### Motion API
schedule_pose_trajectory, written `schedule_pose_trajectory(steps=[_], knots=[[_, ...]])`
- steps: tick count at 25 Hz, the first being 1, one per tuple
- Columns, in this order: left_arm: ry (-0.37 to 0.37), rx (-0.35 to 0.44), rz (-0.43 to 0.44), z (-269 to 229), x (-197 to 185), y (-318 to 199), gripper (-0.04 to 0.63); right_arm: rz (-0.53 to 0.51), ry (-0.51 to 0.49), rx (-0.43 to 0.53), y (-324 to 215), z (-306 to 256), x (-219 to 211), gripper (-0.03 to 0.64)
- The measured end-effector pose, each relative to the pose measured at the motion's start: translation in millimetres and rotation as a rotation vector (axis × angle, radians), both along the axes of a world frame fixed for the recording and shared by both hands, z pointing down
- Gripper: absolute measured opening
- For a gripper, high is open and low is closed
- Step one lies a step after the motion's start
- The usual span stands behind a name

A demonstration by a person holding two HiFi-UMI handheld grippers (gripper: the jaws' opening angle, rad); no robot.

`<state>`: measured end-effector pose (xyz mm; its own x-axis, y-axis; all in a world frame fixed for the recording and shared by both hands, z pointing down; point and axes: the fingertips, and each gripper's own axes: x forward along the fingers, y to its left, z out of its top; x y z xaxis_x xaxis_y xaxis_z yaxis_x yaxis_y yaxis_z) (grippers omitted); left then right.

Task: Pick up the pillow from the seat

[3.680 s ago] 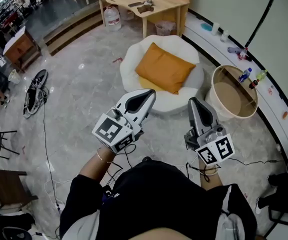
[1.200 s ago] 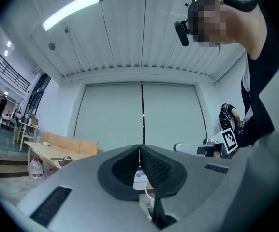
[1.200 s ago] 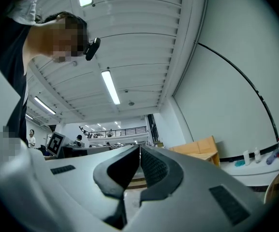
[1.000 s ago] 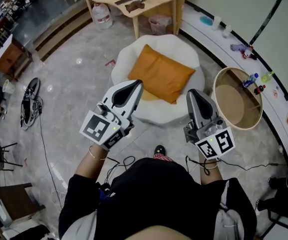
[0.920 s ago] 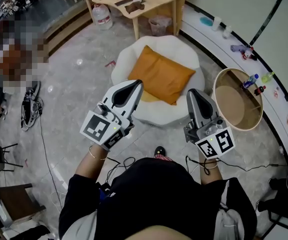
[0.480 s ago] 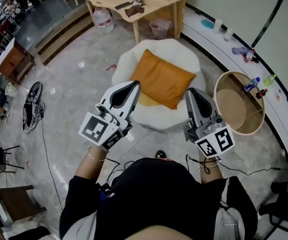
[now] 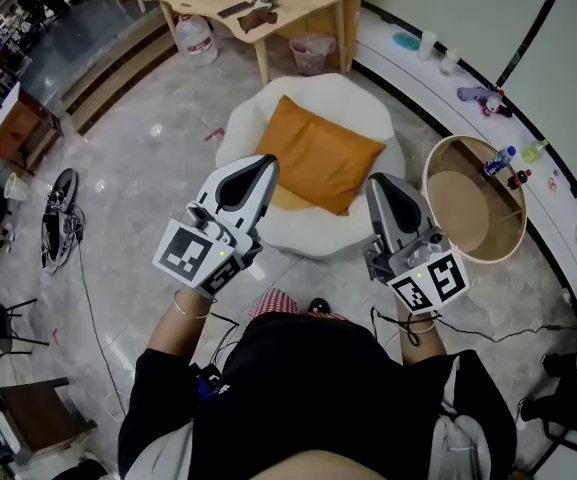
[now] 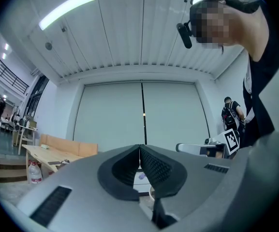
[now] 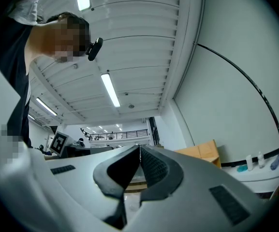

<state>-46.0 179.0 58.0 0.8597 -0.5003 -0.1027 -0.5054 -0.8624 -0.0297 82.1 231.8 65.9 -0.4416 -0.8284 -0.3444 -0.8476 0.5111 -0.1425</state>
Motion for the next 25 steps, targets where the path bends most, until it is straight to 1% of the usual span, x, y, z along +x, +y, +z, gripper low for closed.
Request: schedule_pose_trajectory(steps=[6, 11, 14, 18, 25], knots=[[0.017, -0.020, 0.040, 4, 5, -18, 0.009, 0.042, 0.025, -0.010, -10, 1, 9, 0.021], [0.030, -0.008, 0.086, -3, 11, -43, 0.009, 0.101, 0.029, -0.011, -26, -2, 14, 0.021], [0.038, 0.002, 0.118, -8, 8, -59, 0.009, 0.132, 0.037, -0.005, -38, -5, 9, 0.021], [0.028, -0.001, 0.161, -3, 4, -80, 0.009, 0.156, 0.043, -0.015, -57, -4, -1, 0.021], [0.041, -0.010, 0.198, 0, -11, -125, 0.009, 0.192, 0.053, -0.031, -96, -3, -18, 0.021]])
